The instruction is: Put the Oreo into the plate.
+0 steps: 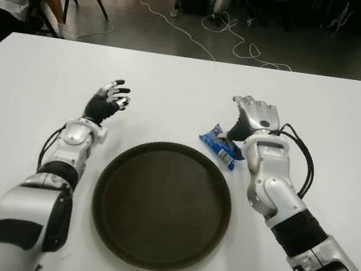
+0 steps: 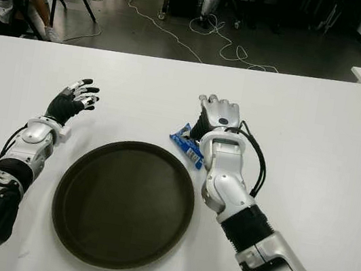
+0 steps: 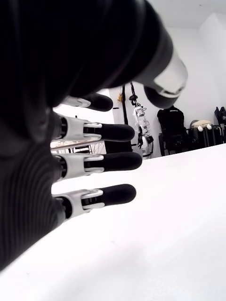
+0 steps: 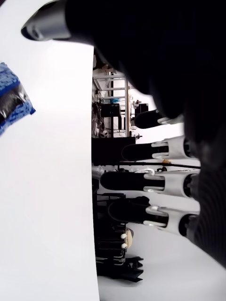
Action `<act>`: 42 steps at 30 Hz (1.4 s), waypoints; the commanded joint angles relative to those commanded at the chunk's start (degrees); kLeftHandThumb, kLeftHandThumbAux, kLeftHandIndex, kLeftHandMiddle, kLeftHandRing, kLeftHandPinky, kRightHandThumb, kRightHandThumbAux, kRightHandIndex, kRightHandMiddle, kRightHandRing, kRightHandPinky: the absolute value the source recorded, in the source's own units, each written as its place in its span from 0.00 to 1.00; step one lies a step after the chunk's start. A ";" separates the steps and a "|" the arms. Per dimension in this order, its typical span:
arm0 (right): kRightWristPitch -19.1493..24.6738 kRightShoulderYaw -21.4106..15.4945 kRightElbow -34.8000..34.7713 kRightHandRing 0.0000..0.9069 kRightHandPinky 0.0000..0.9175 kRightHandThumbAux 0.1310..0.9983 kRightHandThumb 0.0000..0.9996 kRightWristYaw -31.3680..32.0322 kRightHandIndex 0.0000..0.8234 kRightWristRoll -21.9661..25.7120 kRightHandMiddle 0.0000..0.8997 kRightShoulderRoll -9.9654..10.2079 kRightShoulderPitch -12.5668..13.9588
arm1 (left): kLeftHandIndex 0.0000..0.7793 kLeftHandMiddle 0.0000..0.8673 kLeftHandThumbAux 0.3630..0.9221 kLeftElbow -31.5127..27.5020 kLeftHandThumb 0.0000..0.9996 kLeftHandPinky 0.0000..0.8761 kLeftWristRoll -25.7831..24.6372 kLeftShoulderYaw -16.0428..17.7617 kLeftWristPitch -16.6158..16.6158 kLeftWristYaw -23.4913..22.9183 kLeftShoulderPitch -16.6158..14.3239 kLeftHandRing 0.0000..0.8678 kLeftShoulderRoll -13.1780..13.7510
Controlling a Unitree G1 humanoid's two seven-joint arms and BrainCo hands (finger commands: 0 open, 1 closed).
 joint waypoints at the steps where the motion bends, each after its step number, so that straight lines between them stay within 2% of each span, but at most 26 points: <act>1: -0.17 0.09 0.36 0.27 0.34 0.51 0.00 -0.32 0.19 0.04 0.21 0.18 0.08 | 0.17 0.25 0.61 0.02 0.11 0.28 0.01 -0.02 -0.04 0.07 0.01 0.26 -0.01; 18: -3.48 -0.05 13.94 0.30 0.37 0.51 0.00 -6.02 0.22 2.51 0.24 3.35 -2.67 | 0.16 0.25 0.63 -0.08 0.12 0.29 -0.69 0.25 -0.05 -0.27 0.03 0.26 -0.15; 27: -4.87 -0.26 19.51 0.31 0.37 0.53 0.00 -8.02 0.25 3.85 0.26 4.07 -4.38 | 0.15 0.24 0.59 -0.17 0.12 0.28 -0.80 0.31 -0.18 -0.46 0.10 0.26 -0.17; 38: -4.92 0.24 22.45 0.29 0.36 0.53 0.00 -8.81 0.21 4.92 0.23 4.48 -5.66 | 0.15 0.24 0.63 -0.18 0.11 0.27 -0.36 -0.08 0.00 -0.02 0.09 0.25 -0.04; 42: -4.45 0.35 23.30 0.30 0.37 0.53 0.00 -8.06 0.23 5.17 0.24 4.83 -6.13 | 0.16 0.25 0.60 -0.17 0.11 0.28 -0.48 -0.03 0.04 -0.14 0.05 0.26 -0.02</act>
